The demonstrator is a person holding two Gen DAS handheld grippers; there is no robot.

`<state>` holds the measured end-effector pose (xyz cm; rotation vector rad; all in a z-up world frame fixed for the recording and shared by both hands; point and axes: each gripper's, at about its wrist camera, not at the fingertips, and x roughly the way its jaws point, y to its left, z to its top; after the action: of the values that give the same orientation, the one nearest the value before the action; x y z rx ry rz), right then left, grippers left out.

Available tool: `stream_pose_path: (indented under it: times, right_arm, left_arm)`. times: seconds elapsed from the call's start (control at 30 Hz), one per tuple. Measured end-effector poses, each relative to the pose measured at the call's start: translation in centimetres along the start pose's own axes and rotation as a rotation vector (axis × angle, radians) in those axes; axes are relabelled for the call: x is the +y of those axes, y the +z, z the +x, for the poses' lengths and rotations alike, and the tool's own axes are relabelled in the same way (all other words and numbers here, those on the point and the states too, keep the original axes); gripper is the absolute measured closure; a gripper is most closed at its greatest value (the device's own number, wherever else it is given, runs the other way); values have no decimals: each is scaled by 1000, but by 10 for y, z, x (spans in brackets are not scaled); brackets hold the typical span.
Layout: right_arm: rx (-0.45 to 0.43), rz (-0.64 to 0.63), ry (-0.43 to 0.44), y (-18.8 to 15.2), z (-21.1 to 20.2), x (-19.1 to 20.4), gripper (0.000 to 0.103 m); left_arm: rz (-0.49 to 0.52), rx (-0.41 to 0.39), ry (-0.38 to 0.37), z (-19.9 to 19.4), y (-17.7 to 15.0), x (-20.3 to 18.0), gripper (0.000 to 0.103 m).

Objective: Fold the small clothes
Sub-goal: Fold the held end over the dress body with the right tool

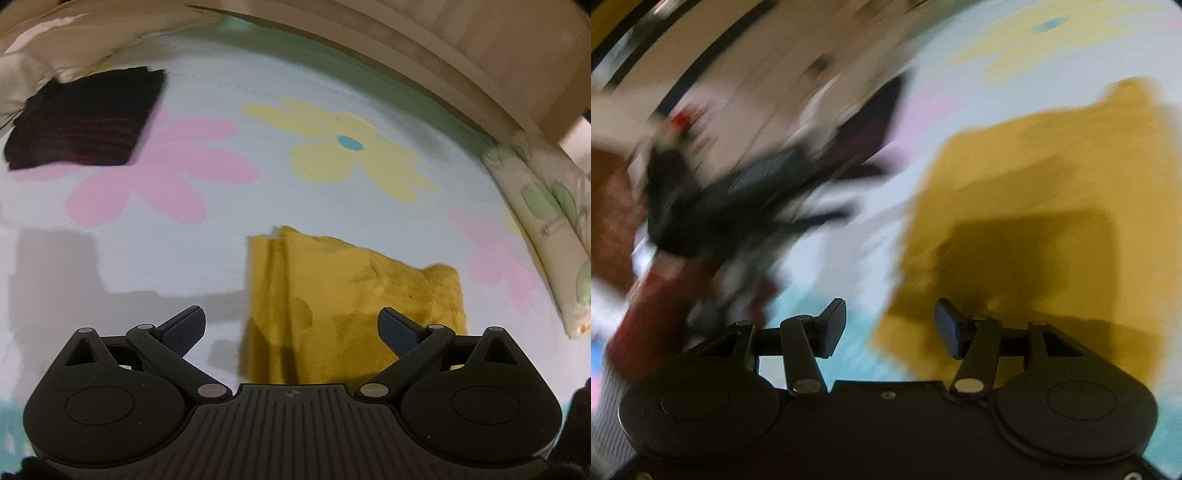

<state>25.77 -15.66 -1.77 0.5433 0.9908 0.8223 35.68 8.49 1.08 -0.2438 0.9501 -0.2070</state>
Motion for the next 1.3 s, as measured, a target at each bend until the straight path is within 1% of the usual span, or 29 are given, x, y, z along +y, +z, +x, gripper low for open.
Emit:
stream_pose_path:
  times: [0.07, 0.13, 0.17, 0.23, 0.3, 0.33, 0.37, 0.43, 0.57, 0.6, 0.67, 0.8, 0.87, 0.93, 1.0, 1.13, 1.17, 1.2, 1.23, 1.27, 1.3]
  right_arm:
    - [52, -77, 26, -2, 5, 16, 42]
    - [59, -103, 28, 0, -1, 22, 42]
    - [41, -108, 11, 3, -7, 22, 42]
    - [-32, -100, -43, 7, -29, 16, 42]
    - [-114, -77, -144, 12, -49, 7, 42]
    - [-140, -65, -176, 13, -53, 2, 42]
    - [-157, -45, -185, 14, -55, -5, 42]
    - [-157, -5, -184, 12, -50, -15, 42]
    - [-132, -16, -186, 5, -25, -23, 40]
    - [-118, -21, -186, 3, -24, -27, 38]
    - [-59, -77, -168, -1, -9, -15, 38]
    - [84, -260, -74, -15, 14, 21, 38]
    - [136, -298, -17, -19, 18, 32, 38]
    - [157, -309, 24, -20, 15, 38, 38]
    - [154, -312, 42, -16, 7, 40, 38]
    - [99, -268, 82, 2, -30, 29, 38]
    - [85, -257, 82, 5, -41, 25, 38]
    - [67, -247, 77, 8, -51, 21, 38]
    - [42, -233, 69, 13, -60, 15, 37]
    - [9, -214, 60, 16, -69, 9, 35]
    - [-31, -192, 49, 19, -77, 2, 31]
  left_arm:
    - [32, 13, -5, 4, -2, -8, 2]
    - [56, 30, -17, 7, -4, -15, 2]
    - [64, 37, -21, 8, -5, -16, 2]
    - [75, 32, -17, 8, -5, -17, 2]
    - [67, 26, -9, 7, -4, -15, 2]
    - [55, 24, -6, 6, -4, -13, 2]
    - [45, 25, -5, 6, -3, -11, 2]
    - [36, 31, -7, 7, -3, -9, 2]
    - [46, 39, -5, 6, -3, -10, 2]
    - [45, 41, -10, 7, -3, -10, 2]
    - [46, 43, -21, 8, -3, -12, 2]
    - [82, 52, -44, 12, -6, -23, 2]
    - [105, 60, -51, 15, -10, -27, 2]
    - [126, 76, -42, 18, -17, -29, 2]
    - [153, 104, -22, 22, -26, -29, 2]
    - [211, 207, 43, 36, -51, -16, 2]
    - [247, 188, 37, 35, -57, -14, 2]
    - [285, 186, 35, 32, -60, -15, 2]
    - [301, 196, 41, 30, -61, -16, 2]
    - [299, 205, 39, 28, -60, -15, 2]
    - [288, 221, 31, 26, -59, -14, 2]
